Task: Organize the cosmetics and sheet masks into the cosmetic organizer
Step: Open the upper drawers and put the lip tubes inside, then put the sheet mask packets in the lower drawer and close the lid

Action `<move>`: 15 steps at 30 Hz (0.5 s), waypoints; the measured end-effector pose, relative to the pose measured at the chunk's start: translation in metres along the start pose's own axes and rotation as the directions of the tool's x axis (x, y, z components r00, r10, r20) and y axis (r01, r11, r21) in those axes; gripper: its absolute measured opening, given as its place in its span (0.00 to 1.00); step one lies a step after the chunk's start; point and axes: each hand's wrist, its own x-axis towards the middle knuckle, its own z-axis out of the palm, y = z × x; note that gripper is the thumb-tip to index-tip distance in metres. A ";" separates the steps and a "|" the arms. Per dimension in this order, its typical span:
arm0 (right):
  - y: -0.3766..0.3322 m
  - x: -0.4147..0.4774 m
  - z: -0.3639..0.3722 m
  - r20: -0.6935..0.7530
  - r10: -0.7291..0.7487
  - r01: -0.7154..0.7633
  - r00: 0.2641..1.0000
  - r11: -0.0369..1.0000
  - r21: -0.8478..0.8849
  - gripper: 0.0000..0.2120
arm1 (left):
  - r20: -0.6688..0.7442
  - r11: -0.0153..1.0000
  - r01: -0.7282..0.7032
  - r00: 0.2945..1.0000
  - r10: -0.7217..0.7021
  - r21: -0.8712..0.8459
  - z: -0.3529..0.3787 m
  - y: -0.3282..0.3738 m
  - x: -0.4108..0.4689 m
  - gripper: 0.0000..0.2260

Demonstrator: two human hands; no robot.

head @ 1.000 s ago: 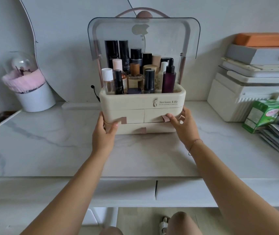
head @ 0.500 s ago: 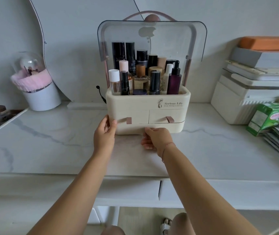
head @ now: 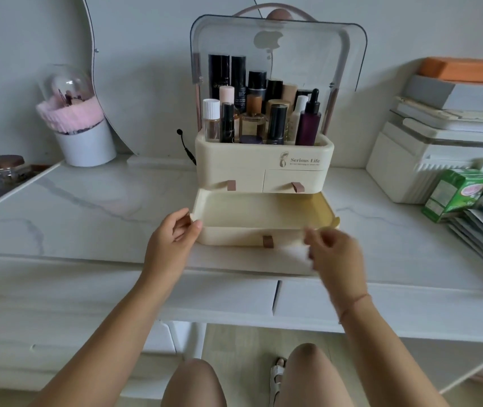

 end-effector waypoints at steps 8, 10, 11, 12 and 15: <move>0.023 0.030 -0.013 -0.020 -0.008 0.010 1.000 0.989 0.144 0.14 | -0.004 1.000 0.003 1.000 -0.003 -0.002 -0.002 0.007 -0.005 0.12; 0.028 0.030 -0.015 -0.041 -0.026 0.033 0.999 0.986 0.166 0.13 | -0.012 1.000 0.019 1.000 -0.019 -0.001 -0.002 0.011 -0.006 0.12; 0.028 0.030 -0.016 -0.032 -0.027 0.032 0.999 0.985 0.171 0.12 | -0.021 1.000 0.030 0.999 -0.030 0.001 -0.001 0.013 -0.008 0.13; 0.029 0.029 -0.017 -0.017 -0.027 0.030 0.999 0.984 0.174 0.12 | -0.038 0.999 0.035 0.999 -0.035 0.015 0.001 0.017 -0.011 0.14; 0.031 0.026 -0.032 -0.047 -0.035 0.042 0.998 0.986 0.159 0.21 | -0.137 0.984 -0.088 0.985 0.110 0.157 0.015 0.038 -0.028 0.19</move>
